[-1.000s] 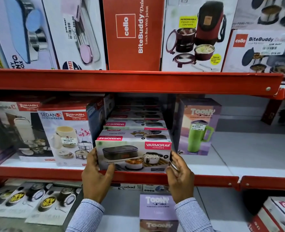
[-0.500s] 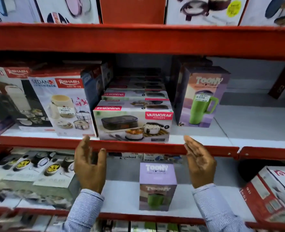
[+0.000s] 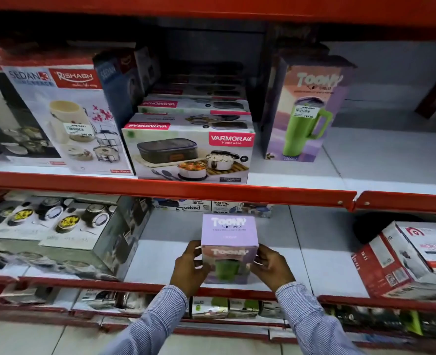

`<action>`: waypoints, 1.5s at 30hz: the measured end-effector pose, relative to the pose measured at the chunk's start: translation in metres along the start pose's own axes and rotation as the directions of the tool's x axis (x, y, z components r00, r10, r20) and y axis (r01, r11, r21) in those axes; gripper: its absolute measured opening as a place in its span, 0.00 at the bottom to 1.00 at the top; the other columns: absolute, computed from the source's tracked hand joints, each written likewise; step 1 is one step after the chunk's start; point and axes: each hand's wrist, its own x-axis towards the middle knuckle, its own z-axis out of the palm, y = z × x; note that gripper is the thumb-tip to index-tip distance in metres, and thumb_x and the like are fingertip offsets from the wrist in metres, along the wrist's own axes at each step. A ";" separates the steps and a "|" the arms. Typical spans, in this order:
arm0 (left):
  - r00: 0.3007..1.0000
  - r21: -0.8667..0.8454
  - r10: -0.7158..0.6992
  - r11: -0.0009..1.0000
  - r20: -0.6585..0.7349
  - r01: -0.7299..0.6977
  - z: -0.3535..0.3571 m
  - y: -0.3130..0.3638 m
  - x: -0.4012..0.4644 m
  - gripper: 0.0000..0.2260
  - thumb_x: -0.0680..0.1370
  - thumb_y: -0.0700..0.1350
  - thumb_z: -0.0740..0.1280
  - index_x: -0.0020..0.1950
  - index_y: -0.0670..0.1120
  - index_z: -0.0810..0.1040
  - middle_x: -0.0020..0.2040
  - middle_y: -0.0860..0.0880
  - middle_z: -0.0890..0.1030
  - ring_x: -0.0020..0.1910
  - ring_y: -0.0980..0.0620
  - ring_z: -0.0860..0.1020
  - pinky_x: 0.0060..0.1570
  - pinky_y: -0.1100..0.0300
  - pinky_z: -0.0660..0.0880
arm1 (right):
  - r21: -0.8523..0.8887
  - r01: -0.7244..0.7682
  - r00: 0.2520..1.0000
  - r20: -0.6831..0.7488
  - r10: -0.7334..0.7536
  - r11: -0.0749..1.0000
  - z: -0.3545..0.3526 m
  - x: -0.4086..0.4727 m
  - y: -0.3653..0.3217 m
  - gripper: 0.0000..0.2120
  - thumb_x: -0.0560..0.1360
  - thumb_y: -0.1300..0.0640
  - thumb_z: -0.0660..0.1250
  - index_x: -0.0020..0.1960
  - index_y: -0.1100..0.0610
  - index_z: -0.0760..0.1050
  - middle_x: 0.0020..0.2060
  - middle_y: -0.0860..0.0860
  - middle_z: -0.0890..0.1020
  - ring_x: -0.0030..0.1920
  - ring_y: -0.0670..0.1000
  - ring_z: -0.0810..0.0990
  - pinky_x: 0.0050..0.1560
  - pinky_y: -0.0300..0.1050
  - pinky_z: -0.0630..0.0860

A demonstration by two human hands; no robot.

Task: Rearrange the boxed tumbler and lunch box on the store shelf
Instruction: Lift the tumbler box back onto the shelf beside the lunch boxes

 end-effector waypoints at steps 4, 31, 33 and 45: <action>0.980 0.032 0.154 0.988 -0.127 -0.151 -0.010 0.020 -0.021 0.20 0.71 0.40 0.76 0.60 0.56 0.78 0.52 0.52 0.87 0.37 0.59 0.85 0.38 0.69 0.79 | 0.111 0.097 0.992 -0.089 -0.087 0.989 -0.025 -0.024 -0.026 0.23 0.71 0.69 0.72 0.64 0.55 0.77 0.49 0.35 0.85 0.50 0.37 0.84 0.48 0.31 0.79; 0.506 0.027 0.694 0.602 -0.511 -0.798 -0.007 0.222 -0.090 0.14 0.70 0.50 0.74 0.55 0.53 0.83 0.46 0.50 0.86 0.42 0.54 0.85 0.42 0.62 0.82 | 0.064 0.742 0.579 -0.562 -0.591 0.667 -0.136 -0.103 -0.161 0.21 0.67 0.61 0.74 0.59 0.51 0.79 0.51 0.36 0.86 0.48 0.42 0.86 0.48 0.34 0.81; 0.472 0.049 0.720 0.572 -0.510 -0.819 -0.002 0.242 -0.082 0.16 0.71 0.50 0.74 0.57 0.49 0.84 0.47 0.49 0.86 0.43 0.54 0.85 0.44 0.56 0.84 | 0.069 0.765 0.553 -0.581 -0.598 0.641 -0.153 -0.097 -0.175 0.20 0.69 0.60 0.74 0.59 0.49 0.79 0.51 0.38 0.86 0.49 0.42 0.86 0.45 0.34 0.80; 0.561 0.098 0.694 0.663 -0.451 -0.742 0.033 0.274 0.000 0.27 0.72 0.55 0.72 0.71 0.55 0.75 0.61 0.53 0.84 0.58 0.57 0.83 0.58 0.49 0.82 | -0.005 0.723 0.566 -0.569 -0.597 0.691 -0.203 -0.025 -0.193 0.21 0.73 0.61 0.73 0.60 0.41 0.76 0.56 0.41 0.84 0.58 0.44 0.83 0.56 0.43 0.81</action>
